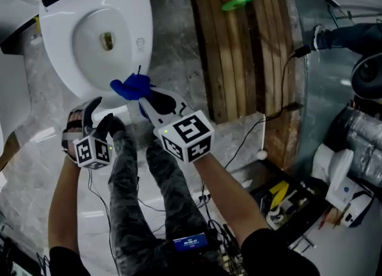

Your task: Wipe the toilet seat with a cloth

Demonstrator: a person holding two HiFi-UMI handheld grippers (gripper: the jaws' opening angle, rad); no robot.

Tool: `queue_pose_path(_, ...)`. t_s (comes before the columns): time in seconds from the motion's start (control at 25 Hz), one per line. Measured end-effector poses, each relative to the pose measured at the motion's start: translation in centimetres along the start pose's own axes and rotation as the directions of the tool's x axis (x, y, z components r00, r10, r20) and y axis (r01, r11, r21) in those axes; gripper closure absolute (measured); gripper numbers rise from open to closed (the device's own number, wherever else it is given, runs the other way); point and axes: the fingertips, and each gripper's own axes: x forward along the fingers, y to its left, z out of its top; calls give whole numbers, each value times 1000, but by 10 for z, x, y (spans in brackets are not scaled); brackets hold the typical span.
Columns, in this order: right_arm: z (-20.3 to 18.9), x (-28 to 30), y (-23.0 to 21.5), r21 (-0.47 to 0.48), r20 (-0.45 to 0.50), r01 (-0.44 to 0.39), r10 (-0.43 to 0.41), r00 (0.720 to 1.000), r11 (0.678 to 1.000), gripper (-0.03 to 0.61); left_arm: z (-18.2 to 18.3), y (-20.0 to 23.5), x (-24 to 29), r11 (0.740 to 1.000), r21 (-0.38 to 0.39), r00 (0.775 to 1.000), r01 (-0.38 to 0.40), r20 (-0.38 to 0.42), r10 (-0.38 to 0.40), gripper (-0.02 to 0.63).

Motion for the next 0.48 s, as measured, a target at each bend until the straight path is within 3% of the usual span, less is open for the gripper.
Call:
queue_pose_path(0.12,-13,1,-12,-22,-10,-15,15,1000,1000,531,-2,-5,24,998,58,998,-25,-57,28,345)
queue_pose_path(0.48,-36,-1,-25,-64,-33,-69,67,997,996,531,2,-12,49,994,98,990,-44,-131,57,342)
